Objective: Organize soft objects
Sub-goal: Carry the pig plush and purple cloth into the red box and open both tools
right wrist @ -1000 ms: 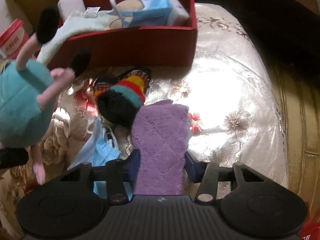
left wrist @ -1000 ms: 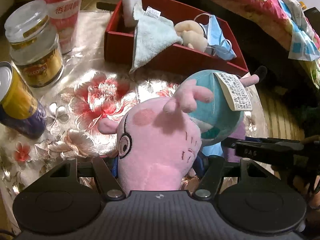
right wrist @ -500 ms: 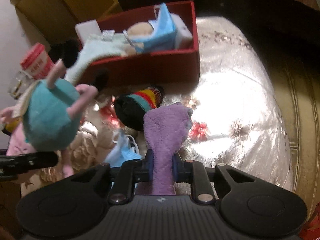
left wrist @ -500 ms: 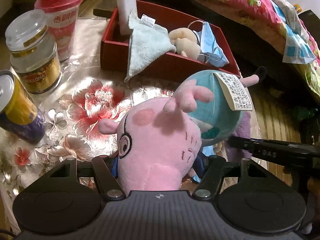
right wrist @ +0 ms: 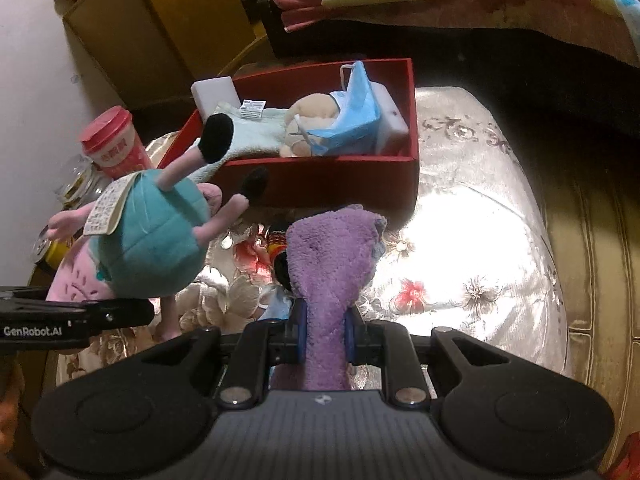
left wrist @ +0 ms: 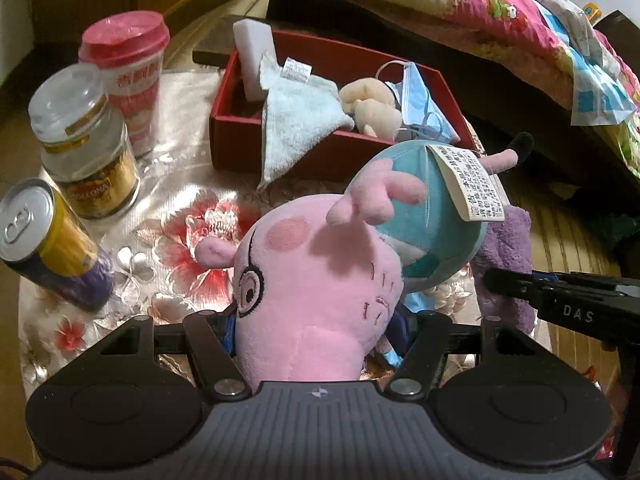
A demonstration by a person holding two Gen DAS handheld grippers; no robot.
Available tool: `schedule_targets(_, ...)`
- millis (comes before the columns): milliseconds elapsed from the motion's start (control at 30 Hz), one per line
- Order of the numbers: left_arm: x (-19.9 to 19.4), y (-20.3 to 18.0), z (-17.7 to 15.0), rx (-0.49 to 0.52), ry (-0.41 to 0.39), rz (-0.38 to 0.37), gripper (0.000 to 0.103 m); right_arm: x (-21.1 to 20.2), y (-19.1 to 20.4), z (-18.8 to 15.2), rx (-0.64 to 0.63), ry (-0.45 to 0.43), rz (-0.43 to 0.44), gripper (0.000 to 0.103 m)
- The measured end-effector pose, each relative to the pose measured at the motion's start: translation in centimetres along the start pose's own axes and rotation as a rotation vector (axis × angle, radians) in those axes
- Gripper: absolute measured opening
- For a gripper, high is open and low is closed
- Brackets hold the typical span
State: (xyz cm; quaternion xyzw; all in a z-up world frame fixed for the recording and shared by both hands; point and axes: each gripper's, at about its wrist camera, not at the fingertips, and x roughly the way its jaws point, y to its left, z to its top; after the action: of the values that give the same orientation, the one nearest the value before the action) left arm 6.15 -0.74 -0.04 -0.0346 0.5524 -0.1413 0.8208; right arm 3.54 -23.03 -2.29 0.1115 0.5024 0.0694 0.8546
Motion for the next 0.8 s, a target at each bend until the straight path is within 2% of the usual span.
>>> schedule_targets(800,-1.5,-1.6,0.2,0.1,-0.122,0.129,0.065,-1.9,1.0,0.8,-0.039,-0.112,-0.018,0.0)
